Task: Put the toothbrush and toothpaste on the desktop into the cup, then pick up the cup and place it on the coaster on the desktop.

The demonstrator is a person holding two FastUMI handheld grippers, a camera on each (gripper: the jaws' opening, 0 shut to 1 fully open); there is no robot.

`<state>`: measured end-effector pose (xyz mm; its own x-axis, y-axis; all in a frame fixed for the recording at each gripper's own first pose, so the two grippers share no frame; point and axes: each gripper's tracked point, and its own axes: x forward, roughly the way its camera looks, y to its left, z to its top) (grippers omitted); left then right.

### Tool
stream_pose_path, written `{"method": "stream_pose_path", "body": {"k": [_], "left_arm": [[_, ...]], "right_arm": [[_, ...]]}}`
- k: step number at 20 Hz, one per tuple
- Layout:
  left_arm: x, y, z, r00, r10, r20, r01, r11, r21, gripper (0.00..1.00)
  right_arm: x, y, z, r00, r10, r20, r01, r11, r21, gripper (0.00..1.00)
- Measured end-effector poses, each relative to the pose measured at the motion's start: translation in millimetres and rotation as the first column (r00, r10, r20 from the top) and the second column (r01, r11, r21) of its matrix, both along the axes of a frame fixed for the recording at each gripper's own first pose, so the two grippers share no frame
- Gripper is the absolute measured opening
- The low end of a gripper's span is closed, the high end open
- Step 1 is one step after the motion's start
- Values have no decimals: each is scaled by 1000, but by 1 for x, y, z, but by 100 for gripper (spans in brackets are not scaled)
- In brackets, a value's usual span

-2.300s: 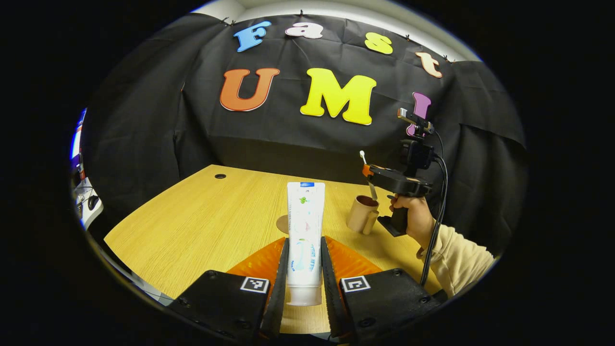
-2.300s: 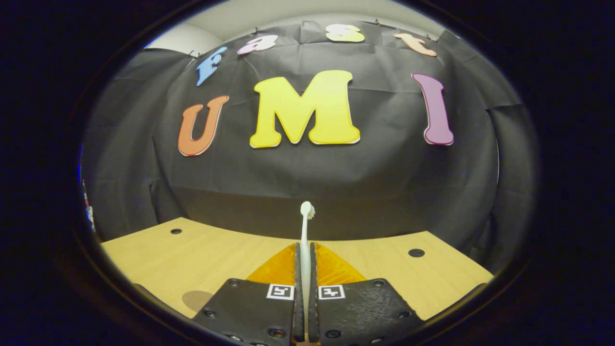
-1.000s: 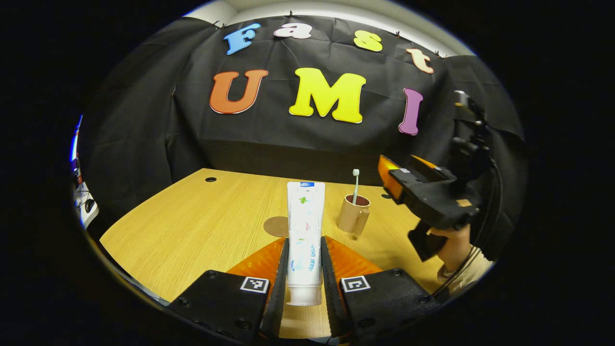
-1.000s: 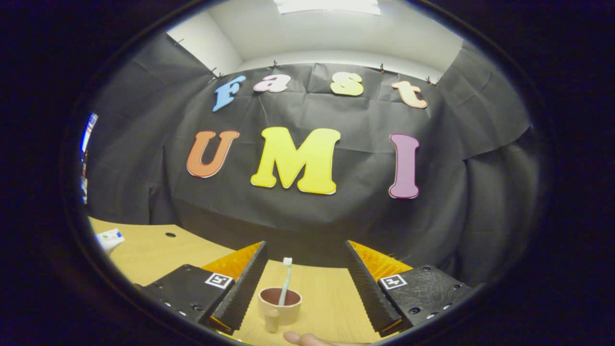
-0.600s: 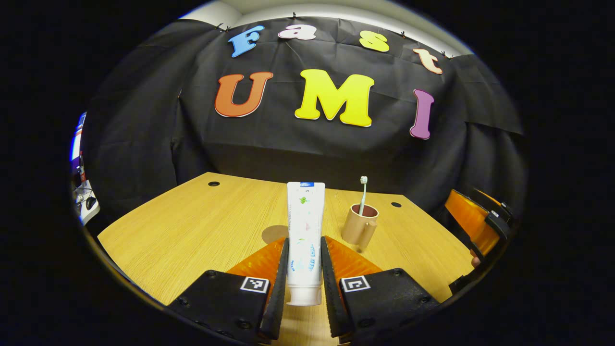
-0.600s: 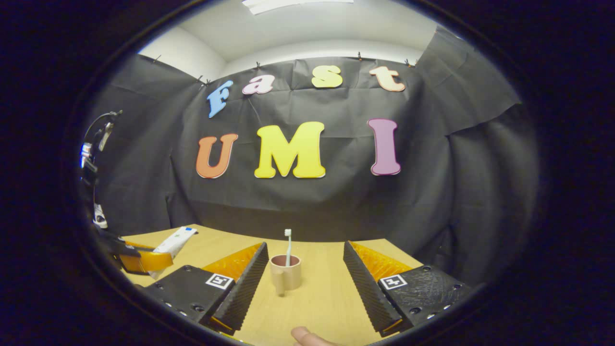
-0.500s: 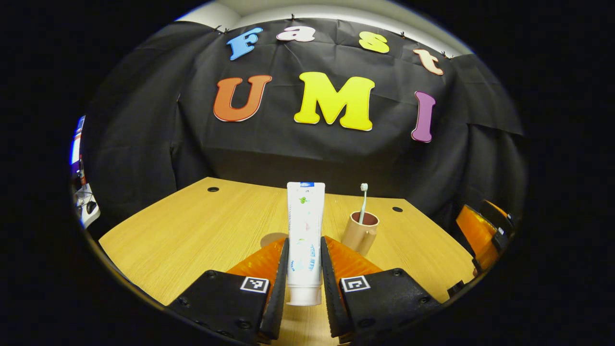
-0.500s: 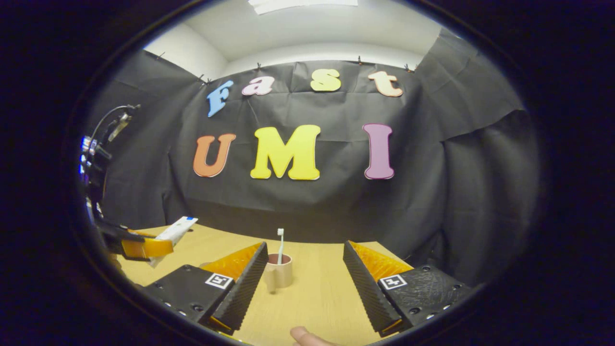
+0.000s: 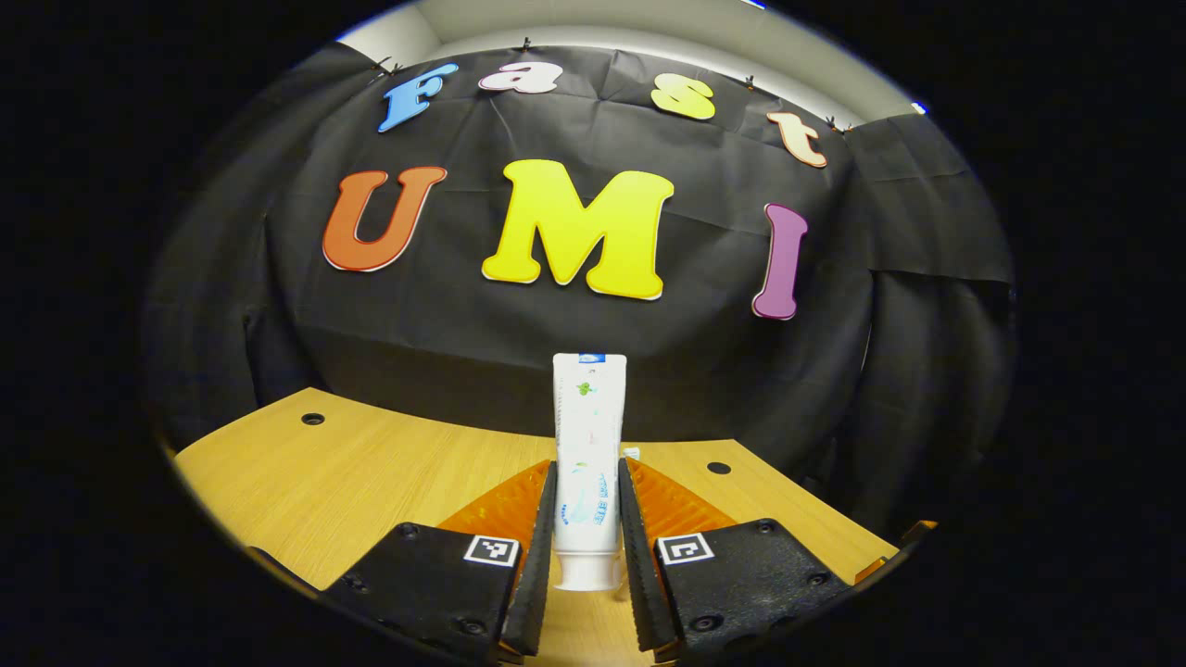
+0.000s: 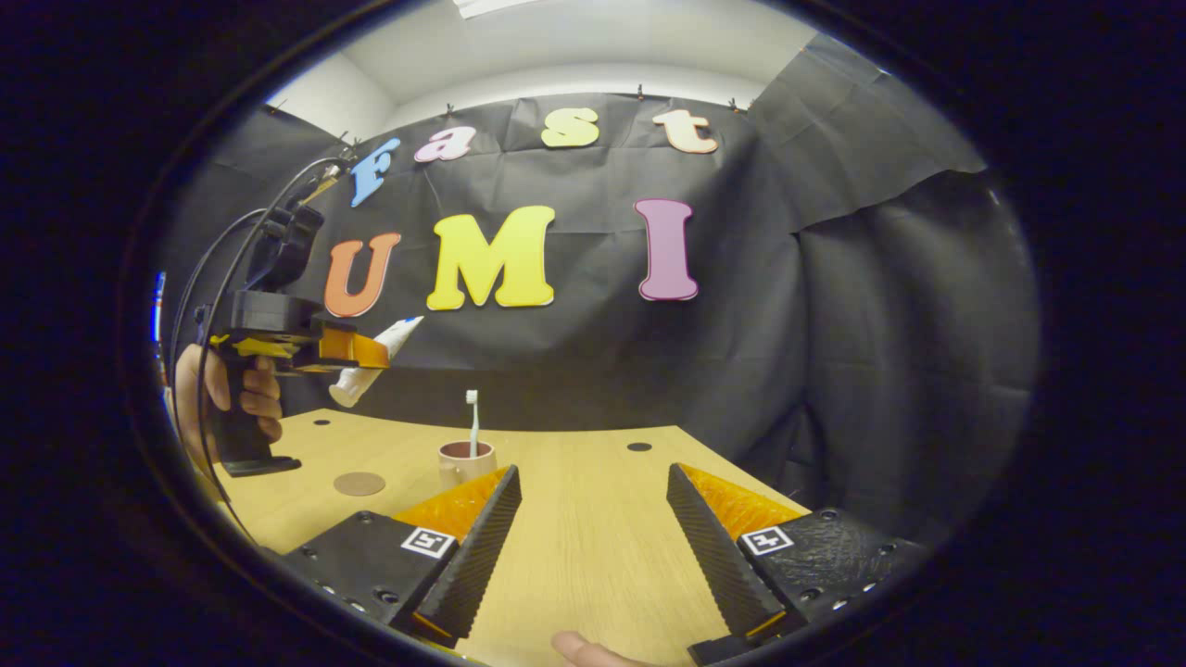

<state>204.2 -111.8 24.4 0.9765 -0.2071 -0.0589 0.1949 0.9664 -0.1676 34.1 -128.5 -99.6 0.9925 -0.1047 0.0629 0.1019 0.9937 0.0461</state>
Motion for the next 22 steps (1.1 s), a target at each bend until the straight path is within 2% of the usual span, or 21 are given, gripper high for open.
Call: {"method": "stream_pose_path", "body": {"k": [5,8,9,10,11,13,18,19,20,22], "left_arm": [[44,-40,-26,999,-52,-10,52,997,-51,40],[64,-56,-49,997,-49,-61,50,999,15,40],[68,-60,-54,996,-53,-70,55,998,26,36],[70,-65,-56,996,-59,-68,61,998,20,40],[76,-71,-56,996,-65,-58,67,997,30,41],[83,-70,-57,998,-48,-44,51,997,55,41],[79,-75,-44,998,-59,-11,60,996,63,45],[74,-76,-42,998,-68,-16,69,995,74,45],[62,-74,-36,998,-68,-8,68,995,68,47],[48,-73,-30,997,-73,-1,73,996,53,52]], "right_arm": [[4,-9,-19,1000,-9,-29,9,1000,2,96],[4,-14,-23,999,-15,-49,16,1000,21,96],[5,-16,-24,999,-21,-49,22,1000,15,93],[6,-17,-25,998,-26,-50,26,1000,11,96],[7,-16,-30,998,-21,-62,22,1000,14,93],[9,-17,-35,997,-22,-77,23,1000,11,96],[6,-15,-36,996,-25,-82,26,999,20,96],[2,-14,-34,997,-27,-79,28,1000,13,93],[-1,-13,-31,997,-31,-72,31,1000,2,96],[-6,-9,-26,998,-31,-63,31,1000,-6,93]]}}
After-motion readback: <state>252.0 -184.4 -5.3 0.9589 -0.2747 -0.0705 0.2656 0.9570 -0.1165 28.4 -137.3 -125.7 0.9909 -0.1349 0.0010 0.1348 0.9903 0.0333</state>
